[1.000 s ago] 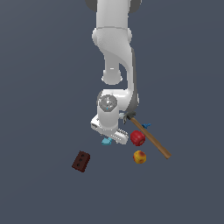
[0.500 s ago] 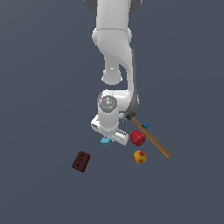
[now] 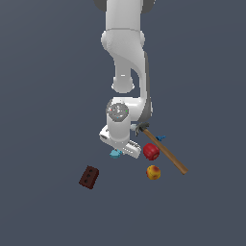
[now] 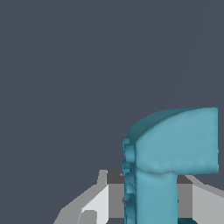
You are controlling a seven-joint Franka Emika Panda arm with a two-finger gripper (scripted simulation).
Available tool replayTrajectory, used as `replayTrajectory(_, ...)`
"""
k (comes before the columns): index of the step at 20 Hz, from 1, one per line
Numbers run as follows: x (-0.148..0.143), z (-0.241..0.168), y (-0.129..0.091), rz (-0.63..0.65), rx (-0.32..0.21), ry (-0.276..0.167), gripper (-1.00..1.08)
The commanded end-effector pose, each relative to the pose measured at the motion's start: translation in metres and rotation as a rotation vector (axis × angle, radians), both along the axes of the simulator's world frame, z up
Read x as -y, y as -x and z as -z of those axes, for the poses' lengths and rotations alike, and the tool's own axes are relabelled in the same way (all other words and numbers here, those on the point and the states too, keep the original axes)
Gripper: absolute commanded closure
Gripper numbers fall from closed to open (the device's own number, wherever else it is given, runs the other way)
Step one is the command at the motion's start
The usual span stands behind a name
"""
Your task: Pick up a designated object from a clutter of objects.
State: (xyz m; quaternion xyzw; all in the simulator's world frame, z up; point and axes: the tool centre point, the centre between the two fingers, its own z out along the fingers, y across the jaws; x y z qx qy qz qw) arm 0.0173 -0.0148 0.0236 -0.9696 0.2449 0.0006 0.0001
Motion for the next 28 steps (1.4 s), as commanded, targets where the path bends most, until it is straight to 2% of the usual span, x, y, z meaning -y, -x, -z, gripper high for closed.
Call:
replayTrajectory(1, 0.001, -0.007, 0.002, 0.0, 0.002, 0.0, 1.08)
replayTrajectory(11, 0.009, -0.062, 0.021, 0.0, 0.002, 0.0, 1.08)
replayTrajectory(28, 0.032, -0.211, 0.073, 0.001, 0.001, -0.001, 1.08)
